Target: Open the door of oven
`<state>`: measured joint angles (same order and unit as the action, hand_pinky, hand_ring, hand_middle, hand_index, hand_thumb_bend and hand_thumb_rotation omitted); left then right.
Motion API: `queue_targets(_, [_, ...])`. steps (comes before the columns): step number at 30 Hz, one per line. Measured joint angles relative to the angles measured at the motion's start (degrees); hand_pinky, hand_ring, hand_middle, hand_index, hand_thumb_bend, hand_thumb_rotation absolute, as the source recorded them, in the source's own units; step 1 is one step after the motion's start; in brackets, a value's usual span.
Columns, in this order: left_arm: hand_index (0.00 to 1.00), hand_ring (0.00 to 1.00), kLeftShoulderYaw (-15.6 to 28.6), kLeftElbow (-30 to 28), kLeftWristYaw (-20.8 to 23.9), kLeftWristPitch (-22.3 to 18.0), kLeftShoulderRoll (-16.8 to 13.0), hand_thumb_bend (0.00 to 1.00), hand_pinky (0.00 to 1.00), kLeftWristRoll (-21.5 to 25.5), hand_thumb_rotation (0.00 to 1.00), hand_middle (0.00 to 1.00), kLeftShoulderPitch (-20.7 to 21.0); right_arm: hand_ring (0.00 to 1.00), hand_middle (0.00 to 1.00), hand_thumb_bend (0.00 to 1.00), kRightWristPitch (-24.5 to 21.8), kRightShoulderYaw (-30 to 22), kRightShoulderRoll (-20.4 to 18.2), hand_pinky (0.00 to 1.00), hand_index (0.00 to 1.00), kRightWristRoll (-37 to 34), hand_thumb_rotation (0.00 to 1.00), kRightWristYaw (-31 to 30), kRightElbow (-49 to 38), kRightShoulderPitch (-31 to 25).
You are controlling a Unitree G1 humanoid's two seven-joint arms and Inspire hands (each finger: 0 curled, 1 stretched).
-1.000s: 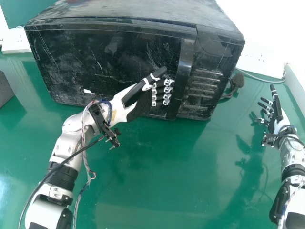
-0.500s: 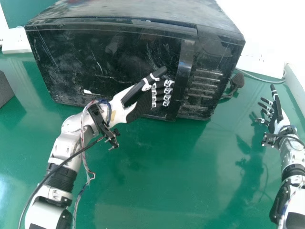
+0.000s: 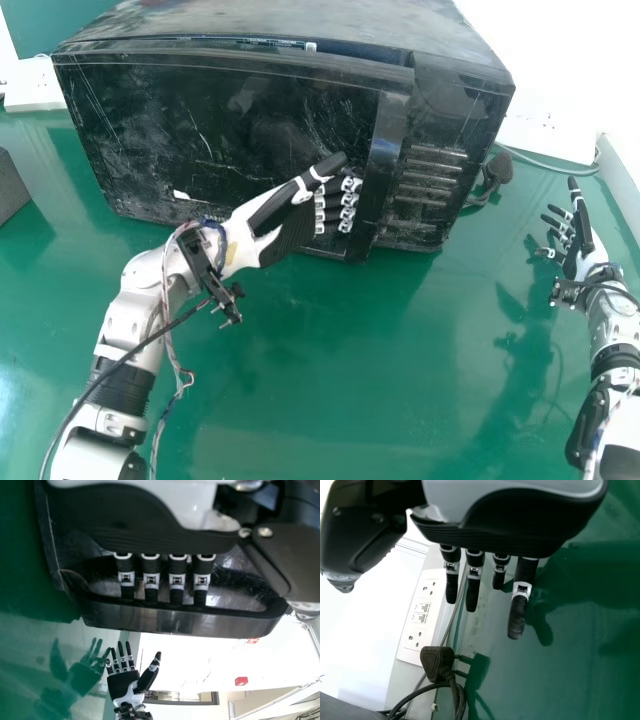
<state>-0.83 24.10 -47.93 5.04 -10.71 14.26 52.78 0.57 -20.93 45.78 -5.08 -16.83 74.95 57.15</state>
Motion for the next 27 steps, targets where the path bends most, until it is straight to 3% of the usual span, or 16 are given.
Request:
queue_targets(4, [0.63,0.44,-0.3,-1.2,0.0,0.2,-0.3,1.00,0.34,0.0,0.89,0.54,-0.6,0.76,0.82,0.99,0.0,0.0,0.0,0.72,0.85,0.0,1.00,0.1,0.0,0.0])
queue_targets(6, [0.63,0.43,-0.4,-1.7,0.0,0.6,-0.4,1.00,0.34,0.0,0.88,0.54,-0.8,0.77,0.83,0.97,0.0,0.0,0.0,0.76,0.86,0.0,1.00,0.1,0.0,0.0])
queue_targets(10, [0.63,0.43,-0.4,-3.0,0.0,1.1,-0.6,1.00,0.32,0.3,0.87,0.54,-1.5,0.70,0.80,1.00,0.0,0.0,0.0,0.67,0.84,0.0,1.00,0.1,0.0,0.0])
queue_targets(15, [0.63,0.42,-0.4,-3.8,-0.1,1.6,-0.8,1.00,0.31,0.5,0.87,0.53,-1.9,0.75,0.82,1.00,0.0,-0.1,0.0,0.69,0.84,0.0,0.99,0.1,0.0,0.0])
queue_targets(19, [0.63,0.41,-0.4,-4.2,-0.2,1.8,-0.9,1.00,0.31,0.6,0.87,0.52,-2.1,0.80,0.83,1.00,0.0,0.0,0.0,0.77,0.86,0.0,0.99,0.1,0.0,0.0])
queue_targets(27, [0.62,0.39,-0.4,-5.0,-0.8,2.2,-0.9,1.00,0.29,1.1,0.86,0.51,-2.6,0.76,0.83,1.00,-0.1,-0.4,-0.1,0.70,0.86,-0.1,0.98,0.1,0.0,0.0])
